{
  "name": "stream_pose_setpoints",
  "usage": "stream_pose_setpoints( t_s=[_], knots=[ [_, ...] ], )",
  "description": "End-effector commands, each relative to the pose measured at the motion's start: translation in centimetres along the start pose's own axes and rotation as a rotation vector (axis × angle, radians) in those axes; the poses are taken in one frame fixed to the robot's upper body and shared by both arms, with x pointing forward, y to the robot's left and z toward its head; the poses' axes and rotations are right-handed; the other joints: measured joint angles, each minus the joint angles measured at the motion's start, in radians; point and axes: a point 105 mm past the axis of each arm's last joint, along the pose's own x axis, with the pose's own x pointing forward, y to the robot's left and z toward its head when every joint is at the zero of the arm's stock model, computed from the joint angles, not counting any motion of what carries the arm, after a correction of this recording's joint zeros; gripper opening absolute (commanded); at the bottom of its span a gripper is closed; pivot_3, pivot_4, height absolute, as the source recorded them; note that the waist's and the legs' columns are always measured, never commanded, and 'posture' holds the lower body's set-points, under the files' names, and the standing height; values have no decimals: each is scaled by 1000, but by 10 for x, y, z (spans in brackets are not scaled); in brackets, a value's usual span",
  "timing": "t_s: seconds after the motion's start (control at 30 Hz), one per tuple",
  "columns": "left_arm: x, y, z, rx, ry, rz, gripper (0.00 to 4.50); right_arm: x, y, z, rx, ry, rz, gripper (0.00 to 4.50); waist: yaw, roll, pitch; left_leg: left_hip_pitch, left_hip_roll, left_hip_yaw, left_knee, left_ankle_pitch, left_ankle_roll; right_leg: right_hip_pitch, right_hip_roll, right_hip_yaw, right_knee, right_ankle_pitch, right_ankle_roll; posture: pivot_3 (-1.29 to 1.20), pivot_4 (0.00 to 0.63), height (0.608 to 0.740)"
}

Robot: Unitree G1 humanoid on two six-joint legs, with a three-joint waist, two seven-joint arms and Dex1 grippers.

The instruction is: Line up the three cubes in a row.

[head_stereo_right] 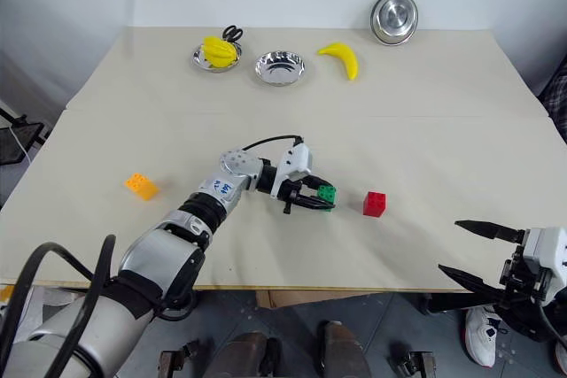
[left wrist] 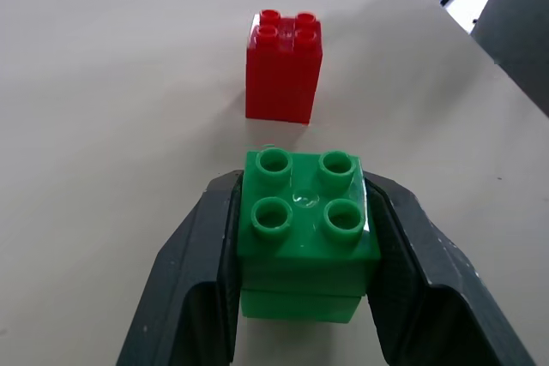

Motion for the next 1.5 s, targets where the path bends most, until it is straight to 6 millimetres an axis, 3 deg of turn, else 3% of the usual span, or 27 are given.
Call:
stream_pose_setpoints(
  t_s=[0.03,0.47,0.6,0.73,0.8,0.9,1.0,1.13,1.3,1.5],
  knots=[
    [2,3,8,60,16,-5,1564,0,1,15,-36,-41,-29,4500,1,0,0,0,0,0,0,0,0,0,0,0,0,0,0,0,150,740],
    [-2,5,-2,4,18,31,1564,9,5,15,-27,-60,-37,4500,1,0,0,1,0,0,0,0,0,1,0,1,1,0,0,0,150,740],
    [-6,4,-2,-7,2,25,2745,13,3,17,-28,-70,-26,4500,1,0,0,2,0,1,1,0,0,1,0,1,2,0,0,0,150,740],
    [-18,14,15,53,-75,78,4022,24,0,21,-30,-100,-8,4500,0,0,0,1,0,1,1,0,0,0,0,1,3,0,0,0,150,740],
    [-37,16,20,70,-114,92,4468,32,-4,26,-31,-131,5,4500,0,0,0,1,0,1,1,0,0,0,0,1,4,0,0,0,150,740],
    [-65,13,23,105,-164,83,4468,43,-7,32,-33,-167,35,4500,-5,0,0,2,0,1,2,1,-1,-1,0,2,6,0,0,0,150,740],
    [-119,-7,18,159,-224,89,4468,63,-5,38,-13,-214,107,4500,-13,0,0,3,0,1,2,1,-2,-1,0,2,8,0,-1,0,150,740],
    [-170,-25,11,145,-224,267,4468,81,-8,43,4,-260,148,4500,-23,0,0,3,1,0,1,1,-3,-1,0,1,9,-1,-2,0,150,740],
    [-232,-66,2,111,-233,637,4468,103,-7,47,-6,-308,214,4500,-14,0,0,2,1,-1,5,-1,0,1,-2,1,8,-1,-2,0,150,740],
    [-272,-132,-28,-36,-190,1004,4468,123,-2,53,-16,-345,315,4500,-6,0,0,2,1,-1,5,-1,1,2,-2,1,7,-1,-2,0,150,740]
  ],
)
